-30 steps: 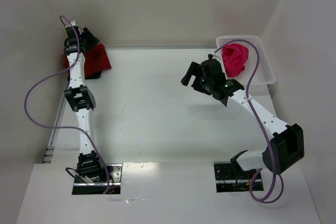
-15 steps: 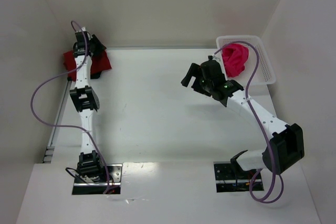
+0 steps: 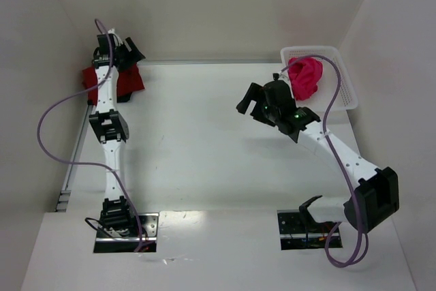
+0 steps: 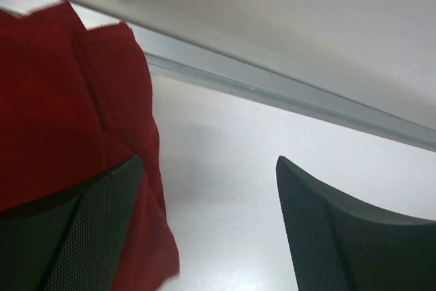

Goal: Fold and stack the t-shirts
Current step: Put the neatly folded tshirt into the corner of the board with the left arm

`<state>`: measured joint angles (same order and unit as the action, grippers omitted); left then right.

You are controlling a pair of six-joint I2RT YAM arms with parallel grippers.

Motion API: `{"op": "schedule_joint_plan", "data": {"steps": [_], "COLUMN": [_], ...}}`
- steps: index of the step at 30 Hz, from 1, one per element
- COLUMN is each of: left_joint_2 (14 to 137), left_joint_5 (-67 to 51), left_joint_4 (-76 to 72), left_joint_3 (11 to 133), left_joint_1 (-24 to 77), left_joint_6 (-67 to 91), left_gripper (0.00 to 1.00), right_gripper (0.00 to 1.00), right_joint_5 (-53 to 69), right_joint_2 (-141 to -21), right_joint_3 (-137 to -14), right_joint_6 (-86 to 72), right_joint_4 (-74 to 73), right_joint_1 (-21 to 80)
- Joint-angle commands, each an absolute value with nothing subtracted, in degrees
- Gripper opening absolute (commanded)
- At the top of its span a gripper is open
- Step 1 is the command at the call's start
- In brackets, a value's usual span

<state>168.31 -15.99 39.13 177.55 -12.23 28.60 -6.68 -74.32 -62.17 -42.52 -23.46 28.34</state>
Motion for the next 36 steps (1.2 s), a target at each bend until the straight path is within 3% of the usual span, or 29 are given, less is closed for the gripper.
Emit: {"op": "schedule_joint_plan", "data": {"steps": [1,5,8,12,17,21,28,36], "left_joint_2": [156.37,150.4,141.35,123.03,101.46,89.24,75.43,64.44], "left_joint_5": [-13.98,-9.77,-5.81,-2.11,-2.11,-8.6,-7.57,-5.2], "left_joint_4": [45.33,58.67,61.25,58.11,45.3,43.59,41.66,37.62], "left_joint_3": [179.74,178.78,170.19,148.67,110.58,95.85,79.64,64.78], "left_joint_1": [-12.22,-12.83,-12.83,-12.22,-12.22,-12.74,-12.74,-12.74], "left_joint_6": [22.69,16.01,15.29,14.41,13.89,15.12,16.96,21.97], "left_gripper": [0.88,0.89,0.9,0.92,0.98,0.99,0.99,0.99], "right_gripper": [1.0,1.0,1.0,1.0,1.0,1.0,1.0,1.0], "right_joint_5": [-7.21,-7.73,-9.75,-11.78,-11.78,-9.93,-4.84,-5.09], "right_joint_2": [-71.81,-70.58,-69.7,-67.59,-67.84,-73.81,-81.21,-78.58], "right_joint_3": [-61.26,-61.87,-62.4,-63.98,-68.54,-76.09,-78.93,-69.28], "right_joint_6": [-41.31,-39.81,-38.42,-36.92,-32.8,-28.48,-27.86,-27.86], "right_joint_4": [-19.96,-20.65,-21.45,-22.76,-24.43,-26.27,-26.54,-23.12], "right_joint_1": [27.95,27.95,27.95,25.41,23.03,22.41,21.88,21.36]}}
